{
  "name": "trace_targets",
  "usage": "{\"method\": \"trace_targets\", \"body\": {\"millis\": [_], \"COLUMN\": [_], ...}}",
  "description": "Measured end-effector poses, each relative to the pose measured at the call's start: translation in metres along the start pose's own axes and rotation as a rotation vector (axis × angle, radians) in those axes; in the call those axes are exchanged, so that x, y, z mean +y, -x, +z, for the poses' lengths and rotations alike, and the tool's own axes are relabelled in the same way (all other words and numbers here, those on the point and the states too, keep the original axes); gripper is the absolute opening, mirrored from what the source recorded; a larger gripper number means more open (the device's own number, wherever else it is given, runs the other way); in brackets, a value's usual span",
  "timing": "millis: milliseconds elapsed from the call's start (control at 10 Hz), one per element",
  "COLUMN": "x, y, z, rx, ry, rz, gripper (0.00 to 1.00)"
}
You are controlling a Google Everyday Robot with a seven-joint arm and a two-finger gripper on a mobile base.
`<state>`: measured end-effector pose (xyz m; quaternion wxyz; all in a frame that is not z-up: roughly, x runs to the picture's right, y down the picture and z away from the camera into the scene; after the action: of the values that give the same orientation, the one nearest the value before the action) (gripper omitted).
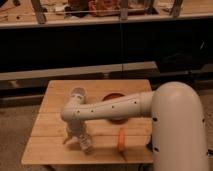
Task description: Place the bottle in the ceramic bowl
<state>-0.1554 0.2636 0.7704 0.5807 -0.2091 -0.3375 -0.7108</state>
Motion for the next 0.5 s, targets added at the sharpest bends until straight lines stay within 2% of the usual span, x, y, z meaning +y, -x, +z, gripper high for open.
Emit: {"method": "trace_targets", "body": {"millis": [100, 300, 500], "x": [0.003, 0.010, 0.014], "y": [0.002, 0.004, 0.004], "z": [0.006, 0.012, 0.013], "rx": [-0.011, -0.018, -0.020], "ry": [0.014, 0.027, 0.038], "rz": [0.016, 0.046, 0.079], "gripper": [0.75, 0.58, 0.35]}}
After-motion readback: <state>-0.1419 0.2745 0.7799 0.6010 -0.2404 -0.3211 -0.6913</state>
